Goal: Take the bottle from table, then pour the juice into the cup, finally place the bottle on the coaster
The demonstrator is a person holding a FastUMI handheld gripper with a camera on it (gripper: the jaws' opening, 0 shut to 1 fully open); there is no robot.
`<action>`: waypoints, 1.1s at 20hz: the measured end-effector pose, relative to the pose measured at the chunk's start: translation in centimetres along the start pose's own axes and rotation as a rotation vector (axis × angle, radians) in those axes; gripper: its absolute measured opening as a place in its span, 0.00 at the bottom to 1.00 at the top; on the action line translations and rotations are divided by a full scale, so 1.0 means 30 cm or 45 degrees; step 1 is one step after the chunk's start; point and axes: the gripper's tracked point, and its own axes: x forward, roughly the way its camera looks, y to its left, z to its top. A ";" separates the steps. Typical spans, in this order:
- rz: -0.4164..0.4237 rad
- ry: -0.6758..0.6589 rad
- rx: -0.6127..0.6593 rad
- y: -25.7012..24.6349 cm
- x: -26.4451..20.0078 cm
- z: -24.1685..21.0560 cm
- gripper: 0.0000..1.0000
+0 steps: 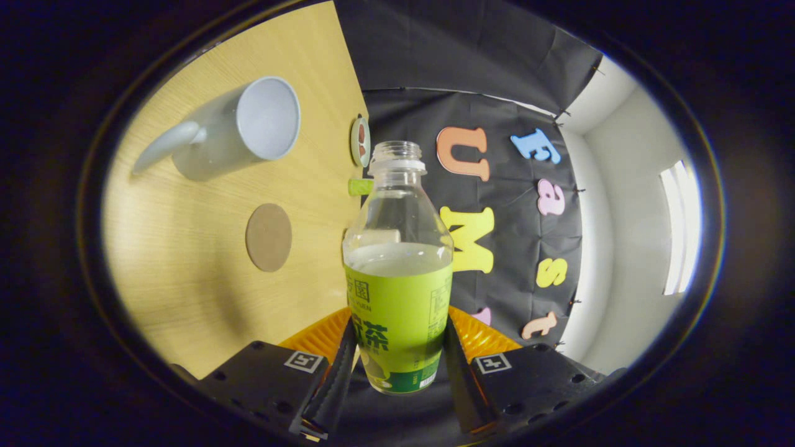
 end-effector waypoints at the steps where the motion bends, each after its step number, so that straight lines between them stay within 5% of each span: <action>1: -0.014 -0.003 -0.024 -0.006 0.002 0.002 0.74; 22: -0.080 -0.056 -0.216 -0.083 0.025 0.061 0.74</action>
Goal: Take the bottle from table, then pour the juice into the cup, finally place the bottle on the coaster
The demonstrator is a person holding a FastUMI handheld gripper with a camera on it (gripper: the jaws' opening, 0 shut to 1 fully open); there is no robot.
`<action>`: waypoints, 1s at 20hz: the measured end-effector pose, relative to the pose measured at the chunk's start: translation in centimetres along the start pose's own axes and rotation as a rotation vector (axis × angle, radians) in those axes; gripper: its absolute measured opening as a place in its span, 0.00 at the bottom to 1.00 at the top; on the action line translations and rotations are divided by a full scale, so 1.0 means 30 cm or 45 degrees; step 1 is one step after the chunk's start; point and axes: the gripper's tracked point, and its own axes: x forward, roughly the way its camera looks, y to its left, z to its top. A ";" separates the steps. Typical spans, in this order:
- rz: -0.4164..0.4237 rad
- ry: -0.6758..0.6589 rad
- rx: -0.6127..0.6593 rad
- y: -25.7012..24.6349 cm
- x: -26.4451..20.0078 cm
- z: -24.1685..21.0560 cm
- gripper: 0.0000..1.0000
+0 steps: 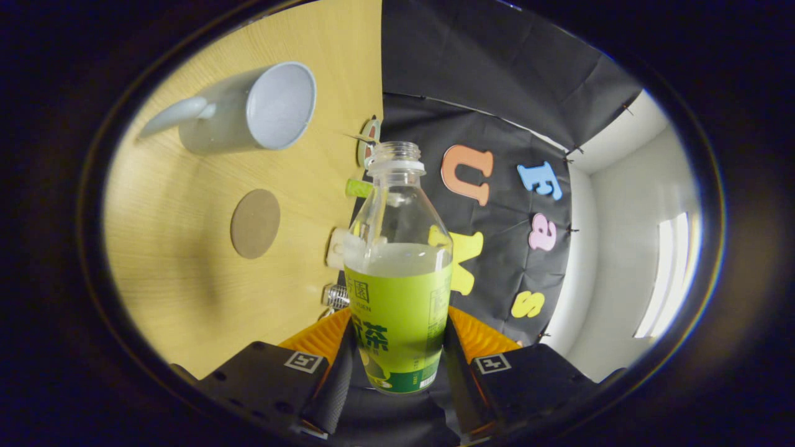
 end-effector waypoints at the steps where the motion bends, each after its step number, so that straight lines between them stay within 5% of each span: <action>1: 0.000 -0.001 -0.001 0.001 0.000 0.002 0.74; 20: -0.024 -0.017 -0.065 -0.043 -0.023 0.027 0.74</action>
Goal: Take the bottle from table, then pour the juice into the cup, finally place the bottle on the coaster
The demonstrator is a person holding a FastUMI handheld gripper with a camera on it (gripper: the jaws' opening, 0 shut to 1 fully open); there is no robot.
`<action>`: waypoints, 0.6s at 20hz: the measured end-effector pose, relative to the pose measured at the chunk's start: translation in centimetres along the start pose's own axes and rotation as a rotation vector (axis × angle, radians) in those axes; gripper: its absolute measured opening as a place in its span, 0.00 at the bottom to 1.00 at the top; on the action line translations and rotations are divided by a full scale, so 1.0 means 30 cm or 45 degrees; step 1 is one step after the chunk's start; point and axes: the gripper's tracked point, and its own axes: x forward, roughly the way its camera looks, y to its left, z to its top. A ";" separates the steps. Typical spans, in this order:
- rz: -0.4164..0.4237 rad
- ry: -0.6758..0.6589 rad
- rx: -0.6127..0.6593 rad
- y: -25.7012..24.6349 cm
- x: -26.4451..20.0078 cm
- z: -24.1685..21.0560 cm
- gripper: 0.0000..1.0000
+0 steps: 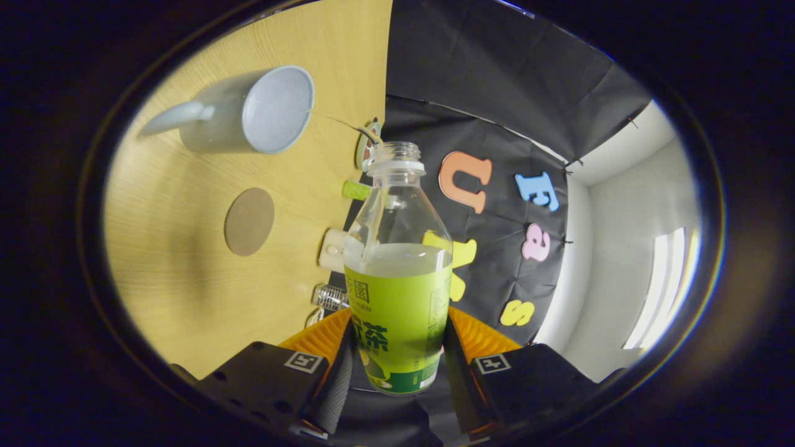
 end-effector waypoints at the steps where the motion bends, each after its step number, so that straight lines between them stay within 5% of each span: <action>1: -0.002 0.000 -0.002 -0.004 0.003 -0.002 0.74; 12: 0.000 -0.002 -0.004 -0.013 -0.013 0.003 0.74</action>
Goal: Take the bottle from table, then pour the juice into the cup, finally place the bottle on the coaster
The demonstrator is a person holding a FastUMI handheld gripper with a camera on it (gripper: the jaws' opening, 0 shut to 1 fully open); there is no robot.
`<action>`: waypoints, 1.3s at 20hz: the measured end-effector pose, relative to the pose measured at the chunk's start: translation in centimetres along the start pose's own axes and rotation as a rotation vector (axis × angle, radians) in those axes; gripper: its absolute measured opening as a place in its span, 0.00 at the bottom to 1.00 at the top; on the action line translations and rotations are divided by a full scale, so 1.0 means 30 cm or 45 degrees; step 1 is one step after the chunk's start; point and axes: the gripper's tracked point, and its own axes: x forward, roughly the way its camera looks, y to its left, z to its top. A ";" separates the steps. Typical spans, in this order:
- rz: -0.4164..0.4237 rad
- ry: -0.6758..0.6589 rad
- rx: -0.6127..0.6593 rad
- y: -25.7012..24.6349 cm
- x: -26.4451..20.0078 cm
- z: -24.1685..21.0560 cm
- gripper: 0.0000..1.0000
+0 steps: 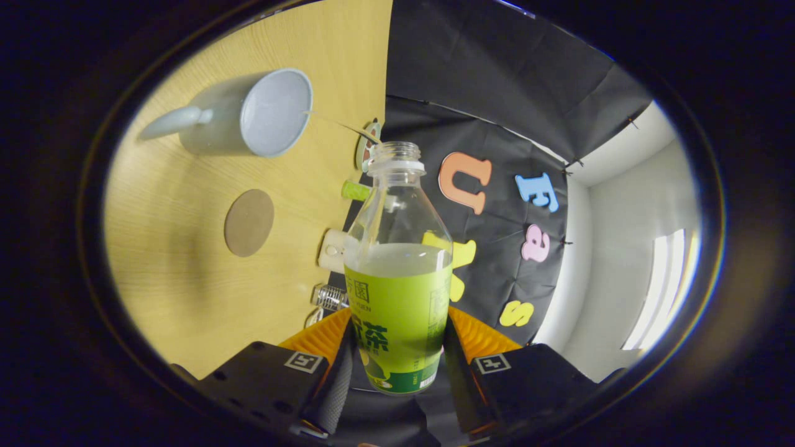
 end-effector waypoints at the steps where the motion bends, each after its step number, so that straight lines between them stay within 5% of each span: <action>1: -0.001 -0.002 0.003 -0.003 -0.002 -0.002 0.74; 26: -0.016 -0.025 -0.069 -0.034 -0.011 0.002 0.74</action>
